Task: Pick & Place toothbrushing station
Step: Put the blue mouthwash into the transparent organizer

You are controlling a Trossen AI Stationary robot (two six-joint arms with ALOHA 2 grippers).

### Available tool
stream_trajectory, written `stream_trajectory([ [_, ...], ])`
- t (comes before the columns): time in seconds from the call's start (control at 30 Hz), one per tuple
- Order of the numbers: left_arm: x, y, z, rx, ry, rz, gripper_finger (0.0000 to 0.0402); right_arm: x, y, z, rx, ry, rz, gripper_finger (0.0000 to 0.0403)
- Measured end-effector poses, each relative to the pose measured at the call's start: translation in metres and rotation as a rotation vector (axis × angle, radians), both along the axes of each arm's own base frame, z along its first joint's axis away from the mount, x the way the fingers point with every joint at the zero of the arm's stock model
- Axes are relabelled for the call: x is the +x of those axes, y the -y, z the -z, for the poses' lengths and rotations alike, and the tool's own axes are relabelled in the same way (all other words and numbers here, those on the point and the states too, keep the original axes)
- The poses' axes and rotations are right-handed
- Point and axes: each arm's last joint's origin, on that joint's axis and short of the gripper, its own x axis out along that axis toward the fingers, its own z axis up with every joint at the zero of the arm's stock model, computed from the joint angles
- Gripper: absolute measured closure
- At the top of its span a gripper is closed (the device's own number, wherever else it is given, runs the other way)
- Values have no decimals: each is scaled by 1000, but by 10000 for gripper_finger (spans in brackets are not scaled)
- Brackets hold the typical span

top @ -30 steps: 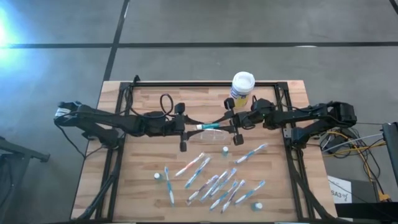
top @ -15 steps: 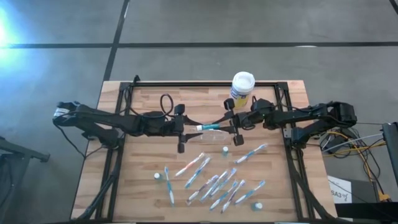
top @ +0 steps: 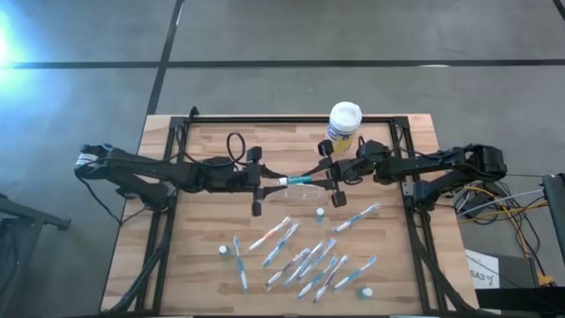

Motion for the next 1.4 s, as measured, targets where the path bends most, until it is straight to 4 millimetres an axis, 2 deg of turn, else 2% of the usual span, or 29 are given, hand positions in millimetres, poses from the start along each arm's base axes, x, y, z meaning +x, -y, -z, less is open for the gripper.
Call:
stream_trajectory([
  [0.33, 0, 0, 0, 14, -2, 19, 253, 0, 0, 0, 0, -3, -1, 326],
  [0.67, -8, 0, -9, 11, 25, 14, 264, 0, 0, 0, 6, -4, 4, 326],
  [0.93, -8, -1, -5, 10, 11, 10, 278, 0, 0, 1, 8, -7, 4, 326],
  [1.4, -8, -1, -2, 4, 8, 7, 271, 2, 1, -3, 1, 8, 4, 326],
])
